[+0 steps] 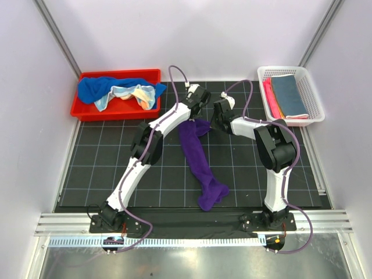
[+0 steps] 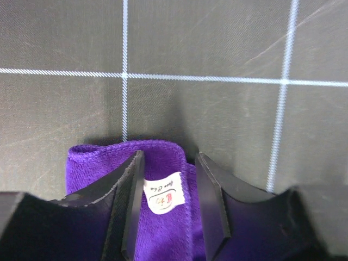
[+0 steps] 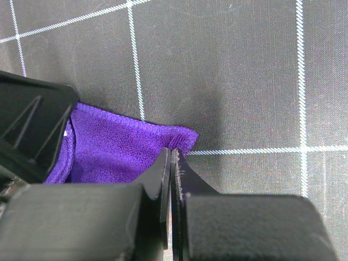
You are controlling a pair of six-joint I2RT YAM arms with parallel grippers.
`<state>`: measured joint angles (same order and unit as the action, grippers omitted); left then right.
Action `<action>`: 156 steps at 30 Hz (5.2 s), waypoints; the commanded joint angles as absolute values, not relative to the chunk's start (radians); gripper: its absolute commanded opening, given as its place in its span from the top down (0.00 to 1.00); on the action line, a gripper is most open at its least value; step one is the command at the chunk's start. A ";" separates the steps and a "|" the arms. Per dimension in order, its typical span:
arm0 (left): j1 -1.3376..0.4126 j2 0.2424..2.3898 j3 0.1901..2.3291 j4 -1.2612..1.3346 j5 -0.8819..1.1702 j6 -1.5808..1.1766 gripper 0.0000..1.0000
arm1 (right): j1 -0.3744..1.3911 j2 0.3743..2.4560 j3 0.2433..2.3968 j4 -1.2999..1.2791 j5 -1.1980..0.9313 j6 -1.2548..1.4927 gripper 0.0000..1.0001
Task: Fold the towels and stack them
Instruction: Flatten out the crumpled towel, then fold the towel
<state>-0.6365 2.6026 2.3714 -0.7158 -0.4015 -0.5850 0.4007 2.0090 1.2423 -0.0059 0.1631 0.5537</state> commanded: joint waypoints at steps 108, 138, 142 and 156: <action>-0.460 1.205 1.698 -0.356 0.255 -0.434 1.00 | 0.416 1.014 1.609 -0.367 0.066 0.255 0.99; -0.150 2.401 2.025 0.320 0.446 -0.709 1.00 | 0.152 2.221 1.758 0.321 -0.040 0.402 0.99; -0.144 2.457 2.146 0.276 0.471 -0.710 1.00 | 0.146 2.255 1.824 0.299 -0.035 0.405 0.99; -0.126 2.513 2.214 0.264 0.567 -0.701 0.93 | 0.143 2.246 1.829 0.293 -0.061 0.414 0.99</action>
<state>-0.1459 2.5313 2.2135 0.2157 0.5251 -0.7170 0.1493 2.3150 1.8641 0.2348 -0.0669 0.4034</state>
